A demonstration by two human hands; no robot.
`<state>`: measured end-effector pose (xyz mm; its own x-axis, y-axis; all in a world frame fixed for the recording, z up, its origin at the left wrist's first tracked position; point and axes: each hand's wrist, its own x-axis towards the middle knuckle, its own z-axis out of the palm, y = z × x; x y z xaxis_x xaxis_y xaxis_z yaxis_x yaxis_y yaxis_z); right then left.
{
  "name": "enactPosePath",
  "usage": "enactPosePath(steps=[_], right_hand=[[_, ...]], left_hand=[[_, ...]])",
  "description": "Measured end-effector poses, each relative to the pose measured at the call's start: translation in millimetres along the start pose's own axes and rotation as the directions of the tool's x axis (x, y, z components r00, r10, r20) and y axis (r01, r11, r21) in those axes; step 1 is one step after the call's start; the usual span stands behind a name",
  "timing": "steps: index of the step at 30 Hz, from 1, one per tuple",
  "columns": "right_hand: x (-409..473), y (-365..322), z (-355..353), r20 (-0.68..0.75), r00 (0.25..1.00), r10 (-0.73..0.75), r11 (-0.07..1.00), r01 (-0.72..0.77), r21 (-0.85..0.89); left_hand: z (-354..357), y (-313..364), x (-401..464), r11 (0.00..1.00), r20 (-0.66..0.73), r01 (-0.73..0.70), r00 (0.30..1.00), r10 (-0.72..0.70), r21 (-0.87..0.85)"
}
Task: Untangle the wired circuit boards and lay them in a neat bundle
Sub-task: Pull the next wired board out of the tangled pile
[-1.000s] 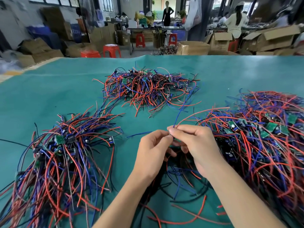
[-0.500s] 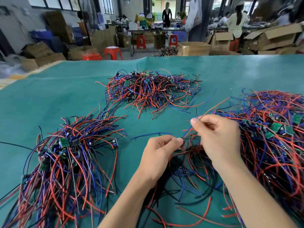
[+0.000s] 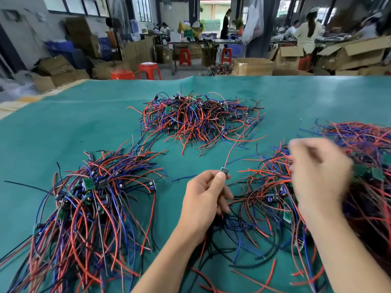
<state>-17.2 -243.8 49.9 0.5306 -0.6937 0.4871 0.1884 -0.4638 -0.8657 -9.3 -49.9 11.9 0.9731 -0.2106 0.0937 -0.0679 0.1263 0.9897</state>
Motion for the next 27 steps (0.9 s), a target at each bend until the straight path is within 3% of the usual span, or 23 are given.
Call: enactPosePath(steps=[1, 3, 4, 6, 15, 21, 27], right_hand=[[-10, -3, 7, 0.216, 0.976, 0.026, 0.999, -0.015, -0.052], [-35, -9, 20, 0.554, 0.832, 0.041, 0.994, 0.021, -0.105], [-46, -11, 25, 0.634, 0.773, 0.007, 0.993, 0.072, -0.098], [-56, -11, 32, 0.669, 0.741, -0.060, 0.990, 0.131, -0.056], [-47, -11, 25, 0.579, 0.799, -0.161, 0.986, 0.149, 0.068], [-20, -7, 14, 0.255, 0.961, -0.106, 0.994, 0.093, 0.065], [1, -44, -5, -0.123, 0.981, -0.150, 0.982, 0.162, 0.093]], left_hand=[[1, 0, 0, 1.000, 0.008, 0.007, 1.000, -0.007, -0.017], [2, 0, 0, 1.000, 0.049, 0.009, 0.999, -0.008, -0.015], [2, 0, 0, 1.000, 0.070, 0.002, 0.998, -0.003, 0.009], [1, 0, -1, 0.998, 0.087, -0.013, 0.996, 0.008, 0.062], [2, 3, -2, 0.998, 0.162, 0.017, 0.986, -0.027, 0.062], [7, 2, -4, 0.999, 0.289, -0.012, 0.957, 0.001, 0.037], [7, -5, -3, 0.991, 0.306, -0.064, 0.952, 0.026, 0.116]])
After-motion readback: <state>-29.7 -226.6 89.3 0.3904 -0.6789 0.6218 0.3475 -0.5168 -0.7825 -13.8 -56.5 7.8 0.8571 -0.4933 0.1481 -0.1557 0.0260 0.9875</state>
